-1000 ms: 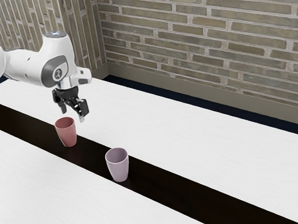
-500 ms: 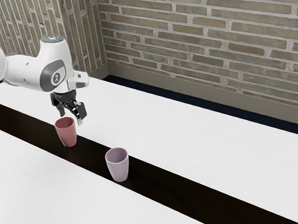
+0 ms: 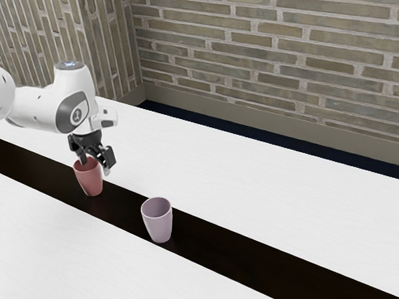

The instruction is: Place the left cup onto the right cup

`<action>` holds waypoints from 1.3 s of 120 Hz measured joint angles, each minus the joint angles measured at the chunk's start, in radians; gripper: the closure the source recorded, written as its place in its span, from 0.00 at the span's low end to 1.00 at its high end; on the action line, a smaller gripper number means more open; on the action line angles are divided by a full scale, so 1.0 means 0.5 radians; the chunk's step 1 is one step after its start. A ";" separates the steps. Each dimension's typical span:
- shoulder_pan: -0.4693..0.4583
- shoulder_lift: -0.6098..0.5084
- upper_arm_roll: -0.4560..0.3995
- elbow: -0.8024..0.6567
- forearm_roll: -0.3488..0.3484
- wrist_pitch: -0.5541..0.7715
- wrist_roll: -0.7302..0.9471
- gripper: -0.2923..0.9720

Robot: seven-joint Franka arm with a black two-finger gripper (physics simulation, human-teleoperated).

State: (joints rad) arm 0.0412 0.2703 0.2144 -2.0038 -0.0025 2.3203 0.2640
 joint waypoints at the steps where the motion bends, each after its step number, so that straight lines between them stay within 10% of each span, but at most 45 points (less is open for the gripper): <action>1: 0.000 0.001 0.000 0.000 -0.001 0.001 0.001 0.23; 105: 0.016 0.148 0.001 0.003 -0.066 0.132 0.091 0.32; 156: 0.016 0.170 0.001 0.003 -0.072 0.168 0.108 0.57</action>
State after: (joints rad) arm 0.0490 0.3554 0.2147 -2.0022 -0.0386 2.4043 0.3180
